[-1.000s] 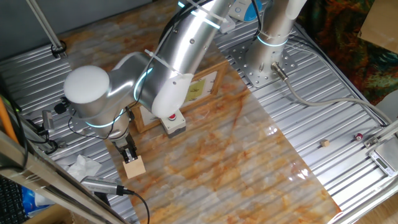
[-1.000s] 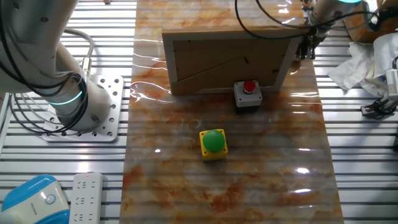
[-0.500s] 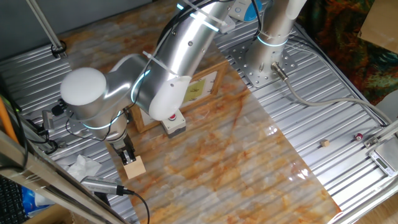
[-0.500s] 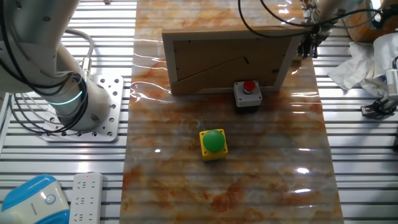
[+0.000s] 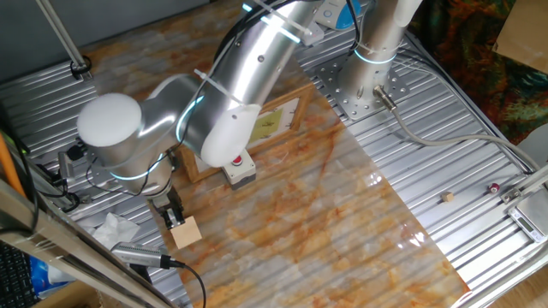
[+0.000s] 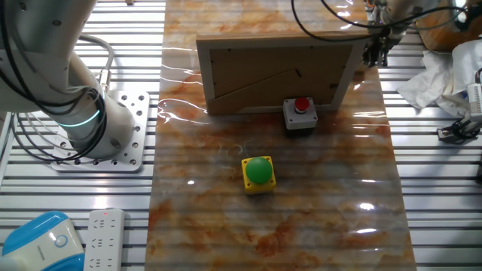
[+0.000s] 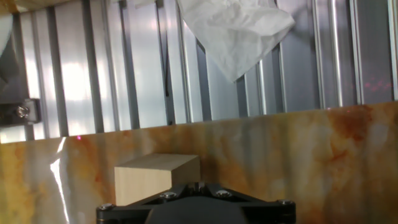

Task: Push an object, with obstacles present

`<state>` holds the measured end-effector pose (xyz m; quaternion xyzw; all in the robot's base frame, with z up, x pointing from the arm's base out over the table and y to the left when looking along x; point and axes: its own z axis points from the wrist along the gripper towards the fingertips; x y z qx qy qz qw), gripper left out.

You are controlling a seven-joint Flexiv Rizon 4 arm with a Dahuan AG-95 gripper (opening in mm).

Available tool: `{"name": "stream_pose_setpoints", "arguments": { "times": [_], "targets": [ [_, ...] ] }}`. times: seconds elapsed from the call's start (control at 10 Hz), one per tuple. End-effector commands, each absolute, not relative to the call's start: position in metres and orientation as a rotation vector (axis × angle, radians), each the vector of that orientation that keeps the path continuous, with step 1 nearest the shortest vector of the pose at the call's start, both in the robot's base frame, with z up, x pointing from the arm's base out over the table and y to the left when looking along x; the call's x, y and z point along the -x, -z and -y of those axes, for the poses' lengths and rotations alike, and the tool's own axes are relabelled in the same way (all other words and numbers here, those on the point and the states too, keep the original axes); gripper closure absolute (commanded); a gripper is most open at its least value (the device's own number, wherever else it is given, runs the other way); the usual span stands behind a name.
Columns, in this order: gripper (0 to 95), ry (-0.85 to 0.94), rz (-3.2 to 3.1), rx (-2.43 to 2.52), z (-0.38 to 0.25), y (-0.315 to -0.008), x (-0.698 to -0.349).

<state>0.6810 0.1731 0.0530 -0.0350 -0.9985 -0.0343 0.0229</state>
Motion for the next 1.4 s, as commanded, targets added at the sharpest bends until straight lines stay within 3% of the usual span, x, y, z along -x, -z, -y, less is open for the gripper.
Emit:
{"name": "stream_pose_setpoints", "arguments": {
  "times": [0.1,1.4],
  "targets": [
    [95.0,0.102,3.097,0.107,-0.174,-0.052,-0.679],
    [95.0,0.087,3.105,0.138,-0.195,-0.047,-0.680]
  ]
}}
